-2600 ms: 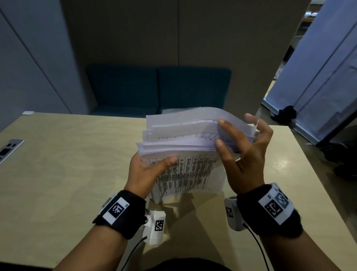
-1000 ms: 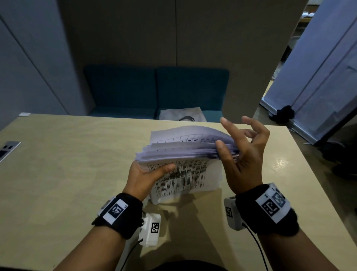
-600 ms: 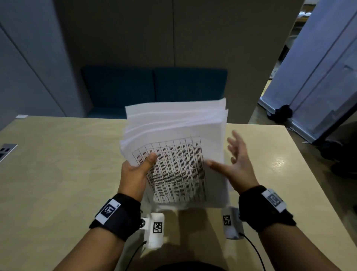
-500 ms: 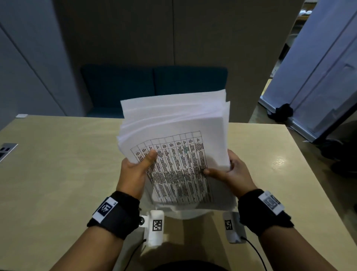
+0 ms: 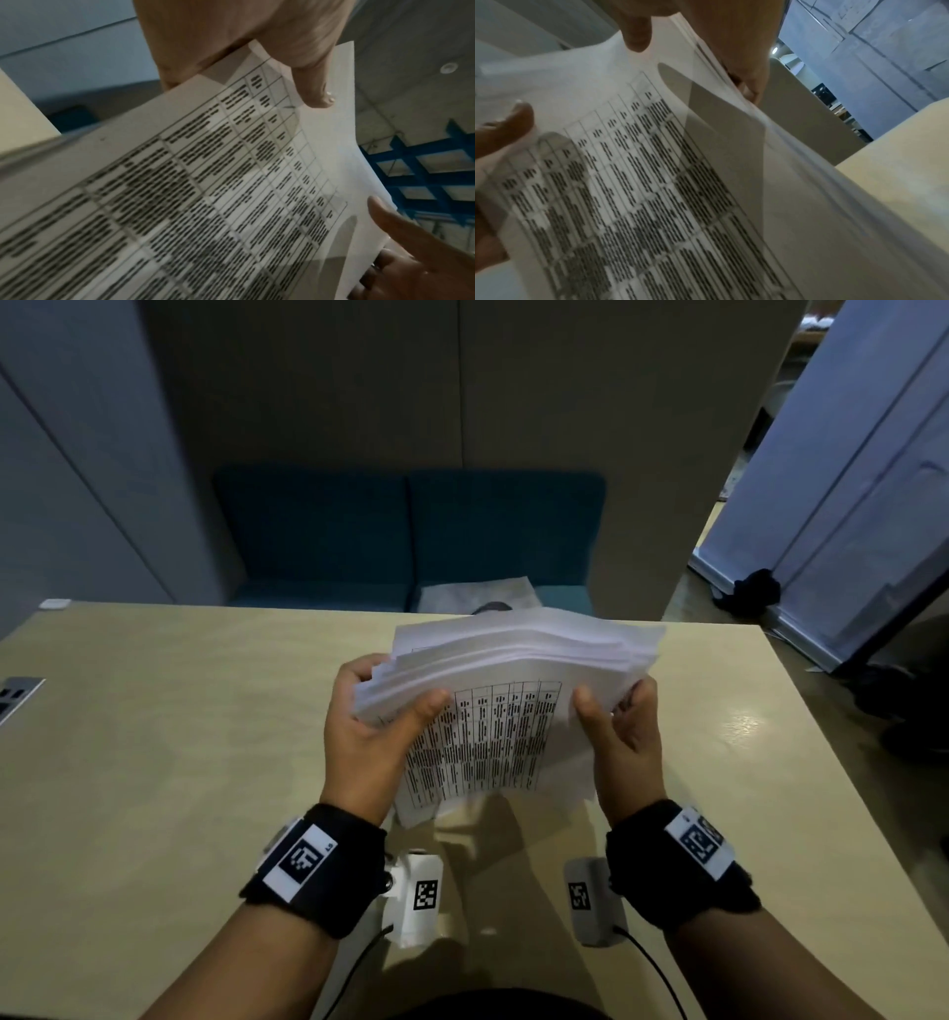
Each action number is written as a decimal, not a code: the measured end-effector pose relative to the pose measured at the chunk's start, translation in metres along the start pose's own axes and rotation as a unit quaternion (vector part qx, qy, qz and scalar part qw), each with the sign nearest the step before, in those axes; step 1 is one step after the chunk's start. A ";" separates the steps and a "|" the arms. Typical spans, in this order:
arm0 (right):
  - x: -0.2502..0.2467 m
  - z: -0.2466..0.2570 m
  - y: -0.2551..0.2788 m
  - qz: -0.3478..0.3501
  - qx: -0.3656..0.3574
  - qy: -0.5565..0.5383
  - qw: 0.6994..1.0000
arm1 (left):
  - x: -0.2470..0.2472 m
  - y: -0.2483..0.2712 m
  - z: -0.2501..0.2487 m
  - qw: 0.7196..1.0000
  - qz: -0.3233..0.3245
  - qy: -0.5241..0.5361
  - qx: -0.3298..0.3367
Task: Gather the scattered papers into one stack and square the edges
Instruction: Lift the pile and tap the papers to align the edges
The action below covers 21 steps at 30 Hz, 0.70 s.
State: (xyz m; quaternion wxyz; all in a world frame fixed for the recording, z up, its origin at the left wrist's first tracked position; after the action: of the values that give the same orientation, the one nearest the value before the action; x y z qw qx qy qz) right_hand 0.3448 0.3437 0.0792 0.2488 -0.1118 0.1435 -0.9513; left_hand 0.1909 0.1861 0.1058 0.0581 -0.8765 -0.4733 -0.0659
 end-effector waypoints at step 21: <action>0.004 0.014 0.009 0.010 -0.024 -0.008 1.000 | 0.011 -0.012 -0.026 0.987 -0.156 -0.028 0.036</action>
State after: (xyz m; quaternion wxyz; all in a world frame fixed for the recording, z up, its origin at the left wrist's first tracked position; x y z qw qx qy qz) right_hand 0.3497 0.3311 0.0898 0.2564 -0.1237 0.1653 -0.9443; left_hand 0.1850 0.1977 0.1334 0.0656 -0.7906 -0.6079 -0.0324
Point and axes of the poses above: each hand's wrist, its own y-axis away from the middle knuckle, its own x-axis out of the palm, z = x × y, the point moved 2 cm from there along -y, towards the middle knuckle, and after that the axes turned 8 degrees about -x, right-handed, at the moved point
